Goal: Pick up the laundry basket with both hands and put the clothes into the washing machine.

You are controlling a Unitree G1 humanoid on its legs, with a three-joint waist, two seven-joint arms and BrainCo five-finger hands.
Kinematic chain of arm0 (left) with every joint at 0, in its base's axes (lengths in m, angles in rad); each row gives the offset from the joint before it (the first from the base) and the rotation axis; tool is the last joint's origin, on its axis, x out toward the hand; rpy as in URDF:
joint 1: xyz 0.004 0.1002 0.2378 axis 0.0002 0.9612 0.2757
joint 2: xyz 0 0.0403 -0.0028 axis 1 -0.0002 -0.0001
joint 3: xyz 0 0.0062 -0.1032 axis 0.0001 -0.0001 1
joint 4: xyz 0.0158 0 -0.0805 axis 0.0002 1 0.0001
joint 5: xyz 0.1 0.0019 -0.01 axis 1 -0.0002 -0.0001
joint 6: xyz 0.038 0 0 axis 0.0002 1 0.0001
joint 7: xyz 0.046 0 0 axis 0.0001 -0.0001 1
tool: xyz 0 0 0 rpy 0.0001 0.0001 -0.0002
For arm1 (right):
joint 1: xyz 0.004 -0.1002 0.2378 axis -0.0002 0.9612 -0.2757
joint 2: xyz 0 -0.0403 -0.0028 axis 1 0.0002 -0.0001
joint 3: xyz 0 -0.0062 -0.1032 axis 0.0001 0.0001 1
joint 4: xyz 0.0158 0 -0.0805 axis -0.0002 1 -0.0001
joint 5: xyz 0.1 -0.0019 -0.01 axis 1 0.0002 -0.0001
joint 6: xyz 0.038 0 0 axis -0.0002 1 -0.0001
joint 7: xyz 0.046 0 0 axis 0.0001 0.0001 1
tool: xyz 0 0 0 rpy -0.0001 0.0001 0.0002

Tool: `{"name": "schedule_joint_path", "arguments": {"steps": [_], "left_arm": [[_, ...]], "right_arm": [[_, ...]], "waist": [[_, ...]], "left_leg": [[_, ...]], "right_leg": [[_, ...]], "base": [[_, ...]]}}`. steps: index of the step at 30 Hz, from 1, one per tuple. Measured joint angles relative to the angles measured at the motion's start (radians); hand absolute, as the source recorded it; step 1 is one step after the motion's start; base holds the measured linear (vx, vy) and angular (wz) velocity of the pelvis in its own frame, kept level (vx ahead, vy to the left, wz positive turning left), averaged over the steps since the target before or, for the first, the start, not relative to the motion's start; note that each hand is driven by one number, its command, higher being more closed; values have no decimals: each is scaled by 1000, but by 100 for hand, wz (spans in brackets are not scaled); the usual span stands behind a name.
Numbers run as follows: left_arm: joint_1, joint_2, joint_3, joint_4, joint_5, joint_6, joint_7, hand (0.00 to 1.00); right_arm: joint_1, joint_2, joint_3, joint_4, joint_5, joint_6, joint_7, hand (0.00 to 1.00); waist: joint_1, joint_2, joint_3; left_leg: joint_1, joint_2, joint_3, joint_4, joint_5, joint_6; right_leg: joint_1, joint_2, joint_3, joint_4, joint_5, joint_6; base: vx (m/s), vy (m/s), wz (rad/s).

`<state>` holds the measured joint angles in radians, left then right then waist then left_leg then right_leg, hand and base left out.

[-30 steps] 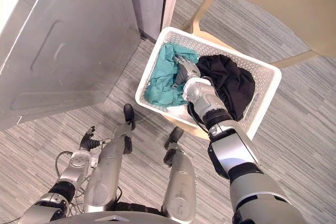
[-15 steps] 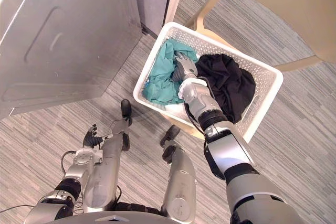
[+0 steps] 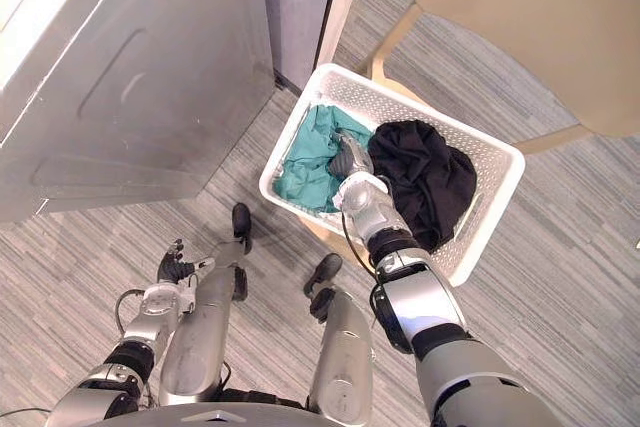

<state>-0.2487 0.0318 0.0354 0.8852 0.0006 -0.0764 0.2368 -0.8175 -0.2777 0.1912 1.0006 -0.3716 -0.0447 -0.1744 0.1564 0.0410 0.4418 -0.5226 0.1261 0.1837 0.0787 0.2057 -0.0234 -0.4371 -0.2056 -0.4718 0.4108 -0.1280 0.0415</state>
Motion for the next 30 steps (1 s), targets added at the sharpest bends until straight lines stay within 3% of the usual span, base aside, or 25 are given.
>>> {"name": "schedule_joint_path", "arguments": {"steps": [3,4,9,14,20,23,25,30], "left_arm": [[3,1,3,26,-23,1,6,0],[10,2,4,32,-38,1,20,0],[40,3,-5,40,-39,4,20,0],[86,6,-40,40,-39,4,18,0],[115,12,-48,41,-39,4,15,0],[133,28,-47,53,-38,8,6,0],[145,38,-42,71,-35,12,-5,0],[206,45,-16,83,-13,18,-27,0]], "right_arm": [[62,73,-135,-23,244,-9,-39,100],[98,107,-178,-64,387,-36,-60,100],[183,171,-257,-121,676,-91,-66,100],[248,197,-292,-176,862,-109,-47,100],[395,253,-267,-380,979,-150,-41,100],[488,275,-226,-477,1005,-156,-13,100],[531,280,-204,-505,1007,-157,-5,100],[579,285,-207,-598,1006,-164,18,100]], "waist": [[1,-1,-1],[1,-4,-6],[-5,-5,-10],[-9,-6,-11],[-32,-9,-11],[-55,-25,-26],[-66,-42,-57],[-80,-50,-144]], "left_leg": [[49,-10,2,-29,8,-3],[55,-15,1,-31,8,-3],[109,-30,2,-61,20,-6],[176,-52,-7,-90,27,-14],[258,-70,-14,-124,35,-16],[299,-76,-13,-141,34,-18],[324,-75,-8,-155,33,-20],[402,-72,12,-155,10,-27]], "right_leg": [[33,-10,0,9,-12,4],[34,-19,0,25,-23,7],[61,-39,-1,57,-48,8],[105,-69,-4,104,-85,13],[167,-87,-6,126,-110,23],[200,-91,-4,124,-124,28],[224,-87,-5,108,-123,31],[321,-64,8,21,-94,52]], "base": [[33,-38,9],[30,-38,10],[29,-43,6],[20,-46,14],[19,-50,9],[20,-48,0],[61,-54,-4],[70,-27,-11]]}}
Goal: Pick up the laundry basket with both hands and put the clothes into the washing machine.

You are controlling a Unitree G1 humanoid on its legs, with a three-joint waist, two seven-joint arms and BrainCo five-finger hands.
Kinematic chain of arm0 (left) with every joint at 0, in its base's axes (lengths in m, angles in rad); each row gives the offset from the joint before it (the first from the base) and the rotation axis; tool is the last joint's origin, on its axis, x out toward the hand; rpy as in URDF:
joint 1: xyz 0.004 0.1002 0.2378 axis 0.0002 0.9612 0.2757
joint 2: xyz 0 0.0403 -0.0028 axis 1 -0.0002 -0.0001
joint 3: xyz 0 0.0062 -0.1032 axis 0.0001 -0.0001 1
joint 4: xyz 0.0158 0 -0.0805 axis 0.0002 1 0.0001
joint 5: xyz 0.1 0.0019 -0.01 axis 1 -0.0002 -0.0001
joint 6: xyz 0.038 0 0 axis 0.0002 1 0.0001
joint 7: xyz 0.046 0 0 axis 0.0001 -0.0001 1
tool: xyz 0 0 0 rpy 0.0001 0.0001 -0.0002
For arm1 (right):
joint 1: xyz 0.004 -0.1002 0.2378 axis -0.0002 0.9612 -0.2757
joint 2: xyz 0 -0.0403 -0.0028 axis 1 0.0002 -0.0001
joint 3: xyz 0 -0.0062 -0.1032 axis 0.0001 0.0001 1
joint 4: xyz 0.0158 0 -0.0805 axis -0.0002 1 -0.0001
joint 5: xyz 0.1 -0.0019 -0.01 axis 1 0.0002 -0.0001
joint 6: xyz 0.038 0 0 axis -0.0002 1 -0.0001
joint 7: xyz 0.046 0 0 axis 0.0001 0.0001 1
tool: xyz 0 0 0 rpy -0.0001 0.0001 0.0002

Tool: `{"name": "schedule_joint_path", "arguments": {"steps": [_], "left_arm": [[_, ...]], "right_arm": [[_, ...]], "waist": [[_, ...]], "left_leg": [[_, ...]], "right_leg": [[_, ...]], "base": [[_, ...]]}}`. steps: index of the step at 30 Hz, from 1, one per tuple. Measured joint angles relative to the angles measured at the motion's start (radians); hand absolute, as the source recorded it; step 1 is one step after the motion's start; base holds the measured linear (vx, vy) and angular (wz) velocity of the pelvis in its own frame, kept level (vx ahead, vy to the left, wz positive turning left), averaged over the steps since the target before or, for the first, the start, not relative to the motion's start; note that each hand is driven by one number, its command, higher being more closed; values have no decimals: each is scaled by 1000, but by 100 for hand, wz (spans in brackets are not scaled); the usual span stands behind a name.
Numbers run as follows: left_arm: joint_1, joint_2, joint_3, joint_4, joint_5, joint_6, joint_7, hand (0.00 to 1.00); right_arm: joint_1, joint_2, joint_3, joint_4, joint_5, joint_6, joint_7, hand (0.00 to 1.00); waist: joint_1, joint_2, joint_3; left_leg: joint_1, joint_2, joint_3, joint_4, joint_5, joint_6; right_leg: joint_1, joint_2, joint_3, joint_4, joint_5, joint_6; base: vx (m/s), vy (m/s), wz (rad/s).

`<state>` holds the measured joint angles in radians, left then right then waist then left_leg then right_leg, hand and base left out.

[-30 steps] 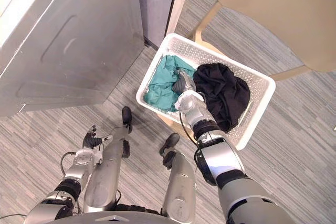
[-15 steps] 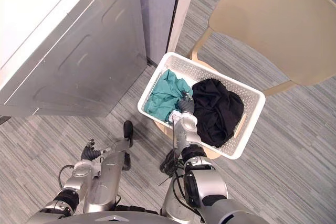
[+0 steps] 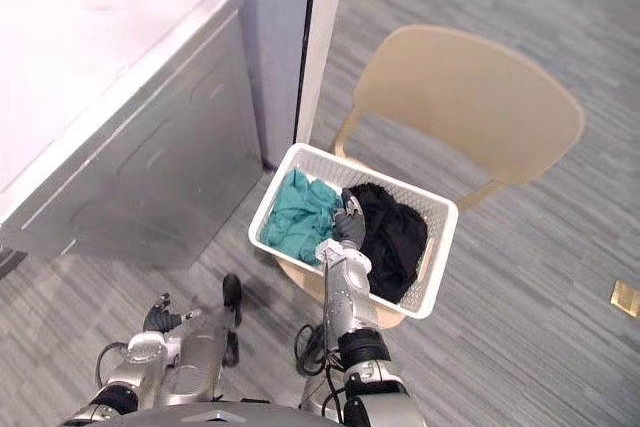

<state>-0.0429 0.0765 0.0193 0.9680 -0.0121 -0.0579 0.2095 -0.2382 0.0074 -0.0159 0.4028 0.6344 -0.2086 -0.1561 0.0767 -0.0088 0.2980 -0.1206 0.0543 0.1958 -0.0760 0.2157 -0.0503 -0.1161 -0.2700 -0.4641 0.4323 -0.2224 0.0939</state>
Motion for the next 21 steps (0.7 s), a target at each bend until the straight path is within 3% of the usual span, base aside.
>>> {"name": "schedule_joint_path", "arguments": {"steps": [4,7,8,12,15,18,19,21], "left_arm": [[35,1,1,6,29,8,-4,0],[44,-1,0,6,38,9,-6,0],[53,-2,-1,6,38,9,-8,0],[67,-2,0,4,53,9,-22,0],[73,-2,0,6,80,8,-40,0],[86,1,1,6,113,6,-52,0],[87,4,0,7,144,3,-72,0],[87,8,-3,7,166,-3,-86,0]], "right_arm": [[2,-5,1,-37,-6,-8,6,100],[9,-8,-2,-37,-12,-7,15,100],[15,-8,-5,-37,-13,-6,16,0],[39,-11,-5,-35,-20,-1,16,0],[38,-66,44,-29,-144,25,34,0],[-13,-213,180,4,-334,54,93,0],[-71,-288,266,37,-537,66,116,0],[-124,-349,351,59,-725,70,134,0]], "waist": [[-2,4,-67],[-8,6,-84],[-13,8,-94],[-17,20,-115],[-16,32,-125],[-16,40,-138],[-17,44,-142],[-14,45,-143]], "left_leg": [[51,8,23,-1,-25,-2],[71,12,25,-1,-30,-7],[71,15,26,-1,-31,-9],[74,25,39,-2,-33,-11],[90,33,64,-4,-36,-11],[99,38,81,-8,-46,-13],[97,41,84,-8,-46,-12],[93,43,85,-8,-45,-12]], "right_leg": [[66,28,13,-82,28,8],[99,39,13,-119,47,10],[104,45,13,-135,55,11],[117,63,22,-177,80,9],[125,76,47,-203,100,7],[130,86,65,-226,118,6],[131,93,69,-240,127,9],[130,97,69,-249,131,7]], "base": [[82,-14,-17],[43,1,-6],[20,1,-4],[10,-2,-11],[-22,-6,-26],[-33,12,-20],[-42,18,-14],[-40,15,-2]]}}
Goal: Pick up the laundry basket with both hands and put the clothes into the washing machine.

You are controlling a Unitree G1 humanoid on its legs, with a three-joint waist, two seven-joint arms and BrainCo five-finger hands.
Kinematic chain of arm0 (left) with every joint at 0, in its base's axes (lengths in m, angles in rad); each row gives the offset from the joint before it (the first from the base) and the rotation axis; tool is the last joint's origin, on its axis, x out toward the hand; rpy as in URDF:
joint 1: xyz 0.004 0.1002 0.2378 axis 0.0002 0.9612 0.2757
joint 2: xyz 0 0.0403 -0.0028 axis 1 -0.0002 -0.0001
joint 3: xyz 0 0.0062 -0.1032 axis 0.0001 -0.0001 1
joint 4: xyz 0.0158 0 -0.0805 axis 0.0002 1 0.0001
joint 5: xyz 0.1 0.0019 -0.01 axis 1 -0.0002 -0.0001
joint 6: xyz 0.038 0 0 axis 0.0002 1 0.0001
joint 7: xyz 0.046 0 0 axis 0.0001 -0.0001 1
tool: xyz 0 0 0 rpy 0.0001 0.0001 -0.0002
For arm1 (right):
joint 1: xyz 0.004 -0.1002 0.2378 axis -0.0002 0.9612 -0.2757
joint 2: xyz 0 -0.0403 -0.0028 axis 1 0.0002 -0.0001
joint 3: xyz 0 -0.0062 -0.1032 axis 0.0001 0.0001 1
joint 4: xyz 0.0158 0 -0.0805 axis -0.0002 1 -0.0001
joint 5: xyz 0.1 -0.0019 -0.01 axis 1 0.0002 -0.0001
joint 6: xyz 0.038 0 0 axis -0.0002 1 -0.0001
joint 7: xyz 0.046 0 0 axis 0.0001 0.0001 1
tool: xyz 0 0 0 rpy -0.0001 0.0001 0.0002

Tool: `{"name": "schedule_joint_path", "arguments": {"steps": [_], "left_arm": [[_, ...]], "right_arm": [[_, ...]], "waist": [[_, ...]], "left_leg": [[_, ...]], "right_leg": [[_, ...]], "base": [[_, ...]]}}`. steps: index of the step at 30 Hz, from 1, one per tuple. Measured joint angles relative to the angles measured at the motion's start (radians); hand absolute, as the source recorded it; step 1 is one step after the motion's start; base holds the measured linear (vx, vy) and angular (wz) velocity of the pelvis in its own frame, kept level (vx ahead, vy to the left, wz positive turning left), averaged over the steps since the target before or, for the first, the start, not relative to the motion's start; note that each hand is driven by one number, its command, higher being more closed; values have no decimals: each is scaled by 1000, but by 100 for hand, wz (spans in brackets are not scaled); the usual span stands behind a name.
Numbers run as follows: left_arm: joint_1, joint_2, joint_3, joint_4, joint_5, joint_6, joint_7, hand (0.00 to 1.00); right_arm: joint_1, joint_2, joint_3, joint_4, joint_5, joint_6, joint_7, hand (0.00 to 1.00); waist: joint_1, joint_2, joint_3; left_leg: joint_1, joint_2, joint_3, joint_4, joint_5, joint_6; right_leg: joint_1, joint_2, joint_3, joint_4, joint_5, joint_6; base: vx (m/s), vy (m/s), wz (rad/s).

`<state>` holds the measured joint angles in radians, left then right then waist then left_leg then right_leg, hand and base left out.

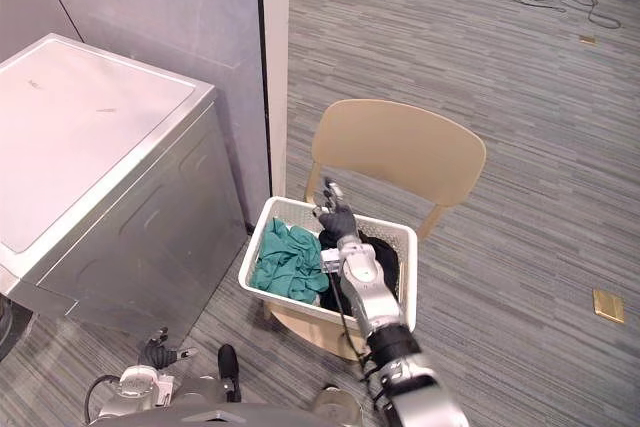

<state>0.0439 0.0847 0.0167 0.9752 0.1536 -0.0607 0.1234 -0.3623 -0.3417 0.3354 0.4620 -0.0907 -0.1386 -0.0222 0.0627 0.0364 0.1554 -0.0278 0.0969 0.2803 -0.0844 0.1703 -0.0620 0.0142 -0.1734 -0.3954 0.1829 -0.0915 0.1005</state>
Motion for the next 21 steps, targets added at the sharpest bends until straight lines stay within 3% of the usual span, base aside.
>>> {"name": "schedule_joint_path", "arguments": {"steps": [1,3,7,11,16,21], "left_arm": [[0,9,-10,0,14,-5,-1,0],[0,22,-24,0,28,-5,-2,0],[0,35,-31,17,28,-1,0,0],[-21,37,-27,16,27,-1,5,0],[-72,40,-26,-24,21,-3,17,0],[-97,34,-21,-33,-30,-7,43,0]], "right_arm": [[-41,-33,71,25,-190,-3,0,0],[-73,-40,129,73,-374,-9,2,0],[-138,-23,215,187,-580,-13,42,0],[-203,-15,244,252,-663,-10,46,0],[-366,-8,261,351,-700,10,39,0],[-478,-12,236,384,-703,27,12,0]], "waist": [[6,-1,0],[23,-1,0],[44,-2,24],[64,-1,100],[74,11,199],[77,27,243]], "left_leg": [[-7,1,-3,0,1,1],[-16,2,-7,0,5,5],[-81,-1,-48,7,38,29],[-101,-2,-70,7,51,30],[-182,-5,-72,7,74,27],[-240,-4,-66,44,78,25]], "right_leg": [[-2,4,-2,-7,3,-4],[-6,6,-6,-12,11,-8],[-46,5,-44,-1,24,-8],[-67,0,-59,36,18,-15],[-198,-34,-51,162,-27,-37],[-277,-52,-30,234,-50,-41]], "base": [[0,0,0],[-8,6,5],[19,-3,26],[-35,-5,18],[-96,-18,1],[-60,-36,-6]]}}
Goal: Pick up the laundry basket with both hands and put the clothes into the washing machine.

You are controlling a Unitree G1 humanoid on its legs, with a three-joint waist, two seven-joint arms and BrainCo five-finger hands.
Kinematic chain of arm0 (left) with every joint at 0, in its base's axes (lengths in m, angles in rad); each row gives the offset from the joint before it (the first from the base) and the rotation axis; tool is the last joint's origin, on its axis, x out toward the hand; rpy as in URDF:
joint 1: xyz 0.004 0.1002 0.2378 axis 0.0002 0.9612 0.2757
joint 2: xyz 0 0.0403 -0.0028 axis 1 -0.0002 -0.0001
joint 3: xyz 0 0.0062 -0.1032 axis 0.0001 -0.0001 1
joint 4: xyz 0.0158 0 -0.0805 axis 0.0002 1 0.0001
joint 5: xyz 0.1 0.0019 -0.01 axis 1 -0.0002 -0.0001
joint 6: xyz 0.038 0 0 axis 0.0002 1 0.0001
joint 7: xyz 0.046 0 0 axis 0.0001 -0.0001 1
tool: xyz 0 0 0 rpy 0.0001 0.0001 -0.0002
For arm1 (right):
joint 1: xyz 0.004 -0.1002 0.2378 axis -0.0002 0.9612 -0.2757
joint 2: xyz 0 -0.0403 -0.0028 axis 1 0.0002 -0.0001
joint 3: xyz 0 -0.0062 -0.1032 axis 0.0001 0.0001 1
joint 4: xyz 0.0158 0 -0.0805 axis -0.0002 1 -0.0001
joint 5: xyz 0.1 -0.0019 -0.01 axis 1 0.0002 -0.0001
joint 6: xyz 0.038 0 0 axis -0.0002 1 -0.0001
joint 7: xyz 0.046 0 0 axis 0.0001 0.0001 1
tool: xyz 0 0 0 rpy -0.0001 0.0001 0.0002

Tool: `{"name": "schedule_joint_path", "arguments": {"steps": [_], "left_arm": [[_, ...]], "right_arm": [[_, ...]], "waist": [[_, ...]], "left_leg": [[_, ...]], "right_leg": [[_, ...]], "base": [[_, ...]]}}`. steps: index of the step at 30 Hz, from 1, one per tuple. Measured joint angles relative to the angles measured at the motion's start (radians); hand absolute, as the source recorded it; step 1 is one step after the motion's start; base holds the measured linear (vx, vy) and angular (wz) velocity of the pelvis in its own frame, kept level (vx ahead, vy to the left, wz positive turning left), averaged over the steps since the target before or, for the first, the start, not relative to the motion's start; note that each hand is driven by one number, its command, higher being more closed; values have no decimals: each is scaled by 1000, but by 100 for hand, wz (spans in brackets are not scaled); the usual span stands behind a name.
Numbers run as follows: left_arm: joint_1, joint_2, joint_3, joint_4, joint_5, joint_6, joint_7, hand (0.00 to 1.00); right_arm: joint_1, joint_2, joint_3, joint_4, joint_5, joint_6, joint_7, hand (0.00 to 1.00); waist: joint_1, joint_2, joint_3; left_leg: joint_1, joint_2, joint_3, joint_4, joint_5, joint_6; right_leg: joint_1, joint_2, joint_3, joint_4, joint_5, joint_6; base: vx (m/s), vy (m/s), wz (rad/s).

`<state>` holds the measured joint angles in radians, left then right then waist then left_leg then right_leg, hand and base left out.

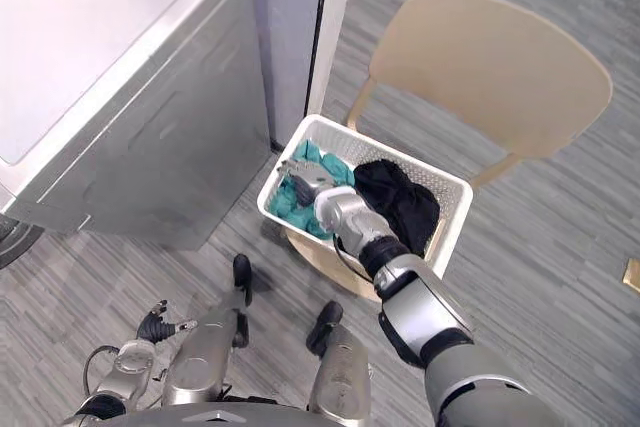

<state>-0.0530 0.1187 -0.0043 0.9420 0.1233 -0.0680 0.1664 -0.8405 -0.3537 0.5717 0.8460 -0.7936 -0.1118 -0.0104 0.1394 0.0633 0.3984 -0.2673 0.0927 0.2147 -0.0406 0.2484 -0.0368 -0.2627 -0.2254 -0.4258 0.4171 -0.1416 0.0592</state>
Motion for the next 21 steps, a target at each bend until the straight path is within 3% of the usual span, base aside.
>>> {"name": "schedule_joint_path", "arguments": {"steps": [5,10,21], "left_arm": [[-8,-11,-3,-28,-41,-1,12,0],[-20,-13,-4,-30,-60,-4,30,0],[-47,-12,-25,-30,-81,-8,45,0]], "right_arm": [[-20,0,-49,30,1,50,-59,0],[-20,0,-132,63,2,98,-70,0],[15,-1,-209,61,12,100,-105,0]], "waist": [[10,14,14],[13,17,36],[-6,24,64]], "left_leg": [[-44,-2,-2,8,1,1],[-72,-4,-7,15,6,-2],[-79,-9,-3,25,-3,12]], "right_leg": [[-58,-14,1,44,-16,-4],[-87,-21,-2,63,-23,-9],[-101,-31,6,81,-37,-6]], "base": [[-7,-36,2],[33,-44,3],[46,-45,-1]]}}
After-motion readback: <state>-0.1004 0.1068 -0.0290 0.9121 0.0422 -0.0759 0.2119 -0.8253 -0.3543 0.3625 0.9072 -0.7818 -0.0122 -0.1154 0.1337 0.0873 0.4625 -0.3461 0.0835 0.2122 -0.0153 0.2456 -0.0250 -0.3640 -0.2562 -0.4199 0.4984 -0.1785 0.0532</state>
